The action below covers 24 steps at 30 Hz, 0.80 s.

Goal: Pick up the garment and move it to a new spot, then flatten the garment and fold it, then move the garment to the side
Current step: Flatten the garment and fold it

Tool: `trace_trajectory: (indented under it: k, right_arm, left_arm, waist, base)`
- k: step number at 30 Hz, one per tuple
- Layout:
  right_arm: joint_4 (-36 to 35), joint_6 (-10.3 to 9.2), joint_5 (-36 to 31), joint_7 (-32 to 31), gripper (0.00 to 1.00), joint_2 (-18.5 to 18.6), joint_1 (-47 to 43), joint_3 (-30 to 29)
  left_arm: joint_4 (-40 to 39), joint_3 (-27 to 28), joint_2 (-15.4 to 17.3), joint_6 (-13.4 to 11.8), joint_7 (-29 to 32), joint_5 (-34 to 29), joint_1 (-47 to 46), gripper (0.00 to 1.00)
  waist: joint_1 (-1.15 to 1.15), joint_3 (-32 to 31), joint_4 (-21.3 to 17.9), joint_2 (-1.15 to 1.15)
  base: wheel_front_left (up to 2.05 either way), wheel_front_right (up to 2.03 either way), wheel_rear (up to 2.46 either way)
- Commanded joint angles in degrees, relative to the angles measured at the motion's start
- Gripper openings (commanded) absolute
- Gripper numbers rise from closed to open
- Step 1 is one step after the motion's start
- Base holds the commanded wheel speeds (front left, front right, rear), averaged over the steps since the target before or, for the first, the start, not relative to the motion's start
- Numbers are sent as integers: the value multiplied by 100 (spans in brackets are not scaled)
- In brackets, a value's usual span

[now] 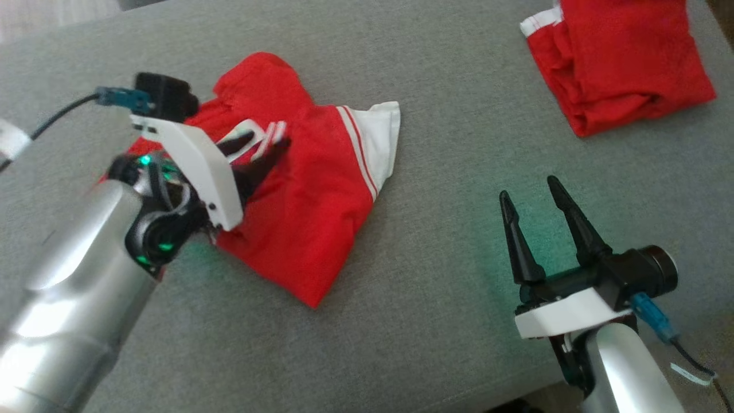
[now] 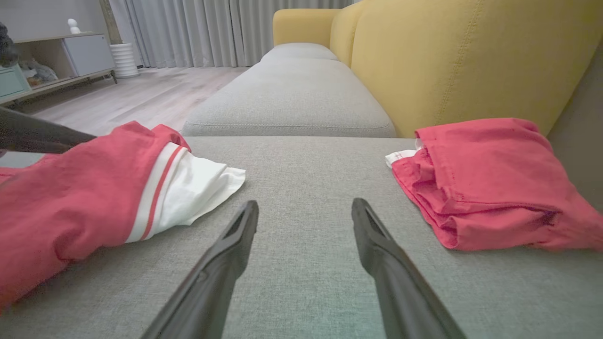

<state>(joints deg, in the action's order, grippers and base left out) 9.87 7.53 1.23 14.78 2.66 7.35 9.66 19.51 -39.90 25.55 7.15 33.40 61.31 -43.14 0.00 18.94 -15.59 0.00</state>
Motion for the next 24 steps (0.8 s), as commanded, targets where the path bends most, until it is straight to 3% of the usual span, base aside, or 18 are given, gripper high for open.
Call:
trace_trajectory:
  k: [1,2,7,8,9,10,15,24]
  right_arm:
    - [-197,-4,38,22,100,21,108,112]
    - [-195,-4,45,22,100,21,99,112]
    - [-192,-4,74,22,100,21,127,80]
    - [-194,-4,86,22,100,21,140,78]
    - [-191,-4,96,22,100,21,149,85]
    - [-186,-4,103,22,100,21,155,98]
    - [-157,-4,147,22,100,21,138,122]
    - [-71,-4,217,22,100,21,36,258]
  left_arm:
    - [-168,125,184,33,155,233,-249,100]
    - [-238,76,205,34,320,536,-245,100]
    - [-313,41,255,34,432,902,-262,100]
    - [-346,6,280,34,482,969,-259,85]
    - [-398,-26,306,34,511,1027,-260,37]
    - [-454,-41,328,34,497,1073,-269,0]
    - [-615,-37,400,34,16,1016,-431,0]
    - [-566,-119,-59,34,-891,657,-1591,0]
  waist:
    - [0,28,-54,0]
    - [0,45,-92,0]
    - [0,73,-175,0]
    - [0,73,-202,0]
    - [0,69,-228,0]
    - [0,62,-255,0]
    - [0,-56,-400,0]
    - [0,-414,-582,0]
  base:
    - [0,0,0]
    - [0,0,0]
    - [0,0,0]
    - [0,0,0]
    - [0,0,0]
    - [0,0,0]
    - [0,0,0]
    - [0,0,0]
